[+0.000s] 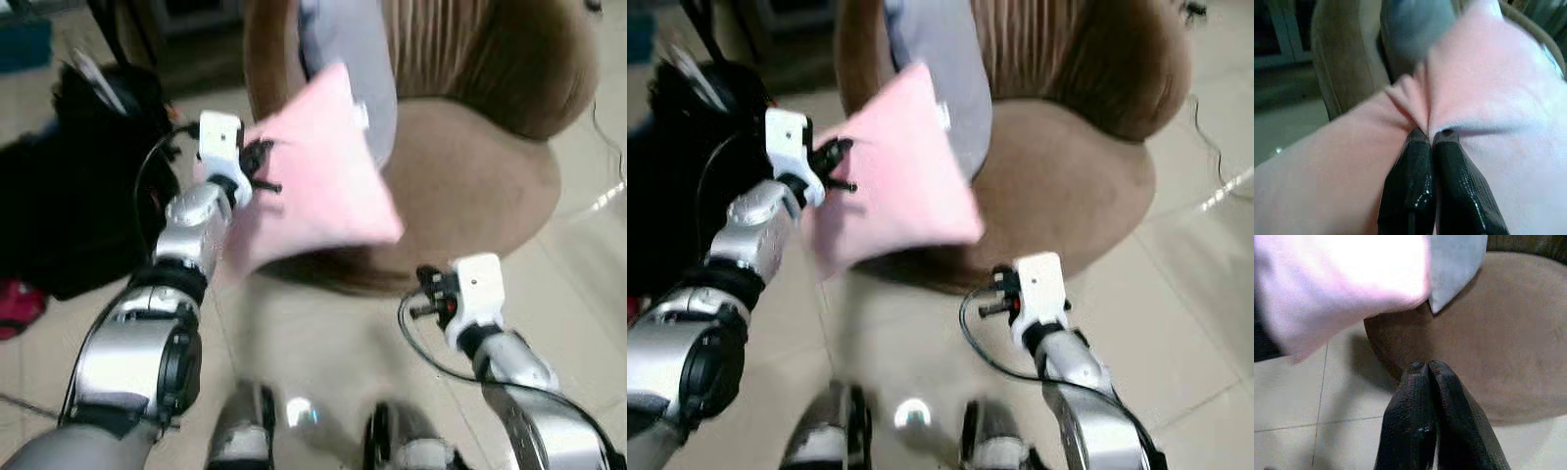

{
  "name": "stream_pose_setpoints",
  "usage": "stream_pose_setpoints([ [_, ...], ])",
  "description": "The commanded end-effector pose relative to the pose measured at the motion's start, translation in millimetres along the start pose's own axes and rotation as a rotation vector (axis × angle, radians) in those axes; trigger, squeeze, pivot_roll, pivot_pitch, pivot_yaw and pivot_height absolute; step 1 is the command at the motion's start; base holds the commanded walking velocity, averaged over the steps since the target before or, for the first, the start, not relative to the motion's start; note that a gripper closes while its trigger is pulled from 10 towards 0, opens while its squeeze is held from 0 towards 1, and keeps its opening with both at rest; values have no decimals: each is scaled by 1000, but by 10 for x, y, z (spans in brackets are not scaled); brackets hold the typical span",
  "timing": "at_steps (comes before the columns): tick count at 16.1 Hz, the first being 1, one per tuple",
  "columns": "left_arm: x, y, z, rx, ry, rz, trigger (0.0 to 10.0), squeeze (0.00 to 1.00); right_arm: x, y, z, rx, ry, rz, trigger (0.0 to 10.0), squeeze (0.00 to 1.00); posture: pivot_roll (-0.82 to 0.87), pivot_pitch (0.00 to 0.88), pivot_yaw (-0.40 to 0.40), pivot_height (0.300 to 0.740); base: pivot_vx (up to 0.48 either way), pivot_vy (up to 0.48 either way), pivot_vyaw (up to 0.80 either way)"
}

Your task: Move the pillow to the sofa from floor

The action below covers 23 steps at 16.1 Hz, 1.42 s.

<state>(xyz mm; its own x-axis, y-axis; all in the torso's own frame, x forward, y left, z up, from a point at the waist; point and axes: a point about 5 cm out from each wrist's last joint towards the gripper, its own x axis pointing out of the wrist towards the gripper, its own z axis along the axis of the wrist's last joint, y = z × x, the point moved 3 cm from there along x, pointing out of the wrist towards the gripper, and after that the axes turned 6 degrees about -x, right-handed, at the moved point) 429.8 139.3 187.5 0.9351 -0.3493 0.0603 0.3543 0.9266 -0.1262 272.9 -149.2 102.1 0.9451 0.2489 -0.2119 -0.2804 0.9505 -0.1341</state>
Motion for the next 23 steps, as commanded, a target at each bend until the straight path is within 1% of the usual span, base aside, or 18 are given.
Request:
stream_pose_setpoints([
  [1, 33, -40, 144, 39, -48, -26, 0, 0, -14, 2, -71, 3, 18, 1, 10000, 0, -183, 149, -16, 740, 0, 0, 0],
  [4, 27, -40, 116, 41, -40, -28, 0, 0, -3, 12, -91, 7, 19, 1, 10000, 0, -174, 135, -18, 740, 0, 0, 0],
  [8, 31, -43, 123, 34, -45, -24, 0, 0, 69, -10, -67, 8, 5, -8, 10000, 0, -159, 122, -22, 740, 0, 0, 0],
  [12, -29, -29, -101, -6, 0, 3, 0, 0, 242, -30, -133, 39, 4, -32, 10000, 0, -111, 97, -44, 740, 0, 0, 0],
  [13, -62, -6, -177, -26, 10, 23, 0, 0, 285, -14, -163, 39, 0, -36, 10000, 0, -90, 86, -55, 740, 0, 0, 0],
  [15, -99, 20, -225, -49, 5, 45, 0, 0, 355, 34, -181, 23, -22, -26, 10000, 0, -60, 86, -69, 740, 0, 0, 0],
  [17, -154, 62, -252, -38, 0, 55, 0, 0, 462, 80, -181, 11, -36, -8, 10000, 0, -26, 88, -79, 740, 0, 0, 0],
  [18, -161, 69, -260, -34, 2, 57, 0, 0, 473, 85, -176, -1, -42, -4, 10000, 0, -21, 86, -80, 740, 0, 0, 0],
  [19, -170, 79, -269, -18, 7, 64, 0, 0, 526, 40, -189, -23, -31, -37, 10000, 0, -14, 85, -82, 740, 0, 0, 0],
  [21, -159, 66, -236, -4, 0, 57, 0, 0, 561, 30, -146, -14, -65, -38, 10000, 0, -9, 82, -81, 740, 0, 0, 0],
  [23, -164, 45, -228, 8, -8, 40, 0, 0, 577, 51, -169, -13, -70, -34, 10000, 0, -13, 85, -79, 740, 0, 0, 0],
])
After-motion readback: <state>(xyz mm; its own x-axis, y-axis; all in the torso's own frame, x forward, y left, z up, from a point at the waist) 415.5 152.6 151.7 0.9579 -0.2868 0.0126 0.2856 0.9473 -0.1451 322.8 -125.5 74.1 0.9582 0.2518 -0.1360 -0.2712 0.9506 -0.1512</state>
